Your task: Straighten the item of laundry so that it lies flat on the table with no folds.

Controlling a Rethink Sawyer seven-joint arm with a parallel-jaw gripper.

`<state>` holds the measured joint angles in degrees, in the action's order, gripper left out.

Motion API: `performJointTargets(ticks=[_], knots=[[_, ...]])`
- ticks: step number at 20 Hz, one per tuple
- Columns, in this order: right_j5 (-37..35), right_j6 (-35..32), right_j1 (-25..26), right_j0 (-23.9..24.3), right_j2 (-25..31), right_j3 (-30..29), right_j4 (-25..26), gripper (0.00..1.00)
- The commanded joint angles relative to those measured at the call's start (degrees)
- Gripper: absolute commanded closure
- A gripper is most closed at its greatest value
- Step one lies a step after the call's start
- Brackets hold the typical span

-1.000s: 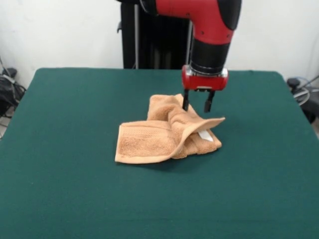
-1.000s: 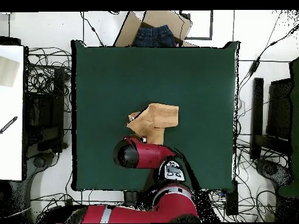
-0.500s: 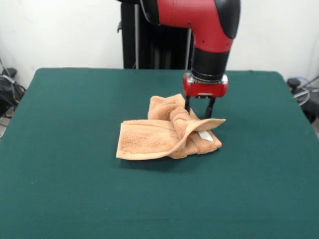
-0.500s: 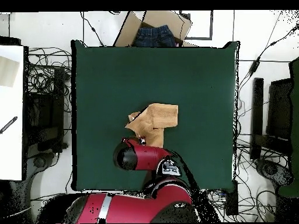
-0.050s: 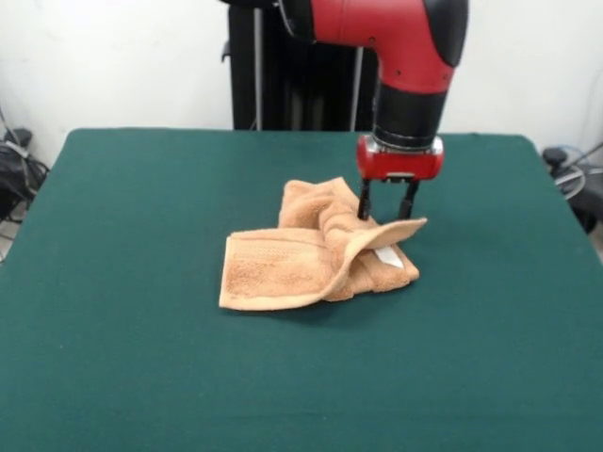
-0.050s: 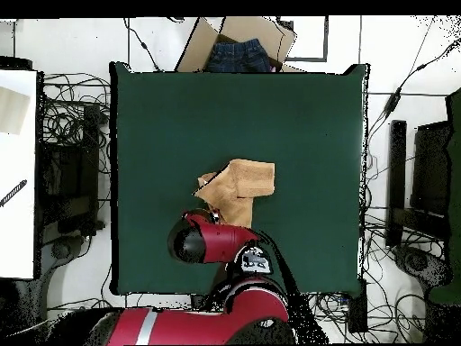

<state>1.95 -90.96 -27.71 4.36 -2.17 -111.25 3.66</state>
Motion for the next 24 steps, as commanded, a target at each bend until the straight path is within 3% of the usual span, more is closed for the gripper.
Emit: performJointTargets(ticks=[1,5,13,24], knots=[[-5.1,-10.1,-3.6,1.3,5.4,-0.2,-2.0,0.00],[-5.3,-10.4,-4.5,1.7,5.6,-1.1,-2.1,0.00],[-15.2,-9.5,-11.9,0.7,4.7,-0.1,-4.4,0.00],[-10.6,-10.1,-11.2,3.3,7.2,-1.6,-3.2,0.00]])
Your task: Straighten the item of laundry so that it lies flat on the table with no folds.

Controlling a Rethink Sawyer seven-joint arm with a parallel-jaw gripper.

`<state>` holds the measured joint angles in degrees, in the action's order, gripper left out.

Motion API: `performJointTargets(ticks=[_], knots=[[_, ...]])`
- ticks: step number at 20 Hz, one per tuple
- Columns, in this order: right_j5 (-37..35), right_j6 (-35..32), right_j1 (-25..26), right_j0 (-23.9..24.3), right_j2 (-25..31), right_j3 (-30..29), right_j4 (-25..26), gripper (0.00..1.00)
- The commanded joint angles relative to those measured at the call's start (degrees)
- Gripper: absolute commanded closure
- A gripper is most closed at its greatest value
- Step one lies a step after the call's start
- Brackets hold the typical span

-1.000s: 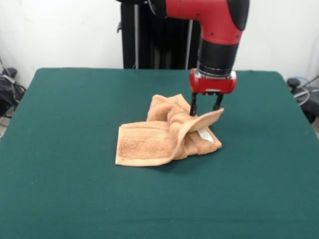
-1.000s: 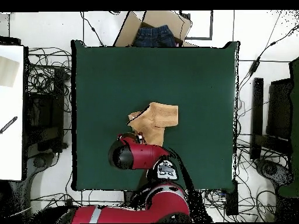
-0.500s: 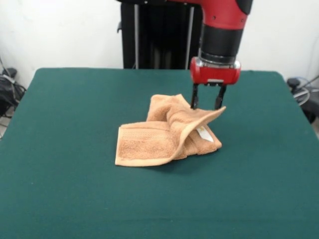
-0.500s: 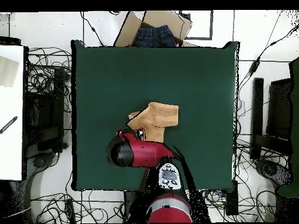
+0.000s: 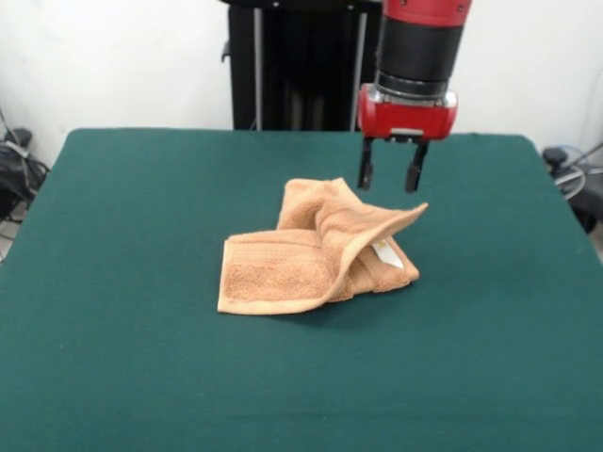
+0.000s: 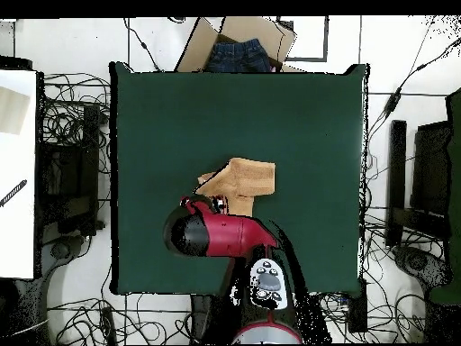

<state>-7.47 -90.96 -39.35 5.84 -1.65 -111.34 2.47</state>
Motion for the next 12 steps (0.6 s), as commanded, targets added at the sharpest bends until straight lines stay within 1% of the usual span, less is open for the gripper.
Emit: performJointTargets(ticks=[1,4,7,9,12], knots=[[-0.7,-10.3,0.6,1.9,6.8,-1.7,-1.9,0.00],[0.4,-10.6,1.4,1.7,6.6,-1.4,-1.8,0.00],[3.4,-11.4,3.8,1.2,6.4,-0.8,-1.4,0.00],[4.2,-11.7,4.6,0.7,6.1,-0.1,-1.5,0.00],[2.7,-11.2,5.7,0.0,5.8,1.7,-2.0,0.00]])
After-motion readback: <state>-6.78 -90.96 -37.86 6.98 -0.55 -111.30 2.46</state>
